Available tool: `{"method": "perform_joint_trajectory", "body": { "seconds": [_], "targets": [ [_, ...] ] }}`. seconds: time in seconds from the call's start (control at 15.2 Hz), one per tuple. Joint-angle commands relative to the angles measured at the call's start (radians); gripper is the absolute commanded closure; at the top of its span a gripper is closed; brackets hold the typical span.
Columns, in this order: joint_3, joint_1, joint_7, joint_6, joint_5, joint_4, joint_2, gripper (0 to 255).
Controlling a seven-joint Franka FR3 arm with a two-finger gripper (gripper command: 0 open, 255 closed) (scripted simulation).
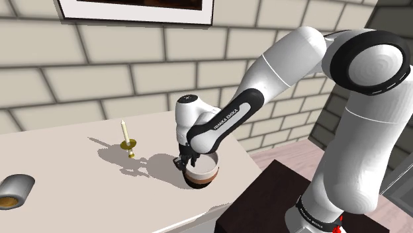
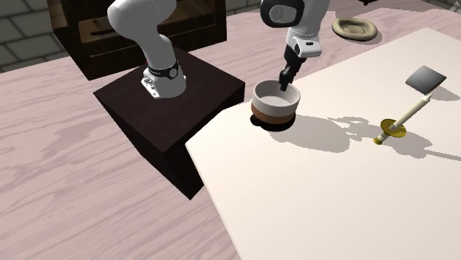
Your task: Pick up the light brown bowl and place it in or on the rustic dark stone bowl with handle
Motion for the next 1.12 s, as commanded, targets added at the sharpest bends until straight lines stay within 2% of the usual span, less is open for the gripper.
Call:
{"method": "perform_joint_trajectory", "body": {
  "seconds": [0.0, 0.26, 0.53, 1.06],
  "targets": [
    [0.0, 0.0, 0.0, 0.0, 0.0, 0.0, 0.0, 0],
    [0.0, 0.0, 0.0, 0.0, 0.0, 0.0, 0.0, 0],
    [0.008, -0.004, -0.028, -0.124, 0.04, 0.03, -0.098, 0],
    [0.008, -0.004, -0.028, -0.124, 0.04, 0.03, -0.098, 0]
  ]
}}
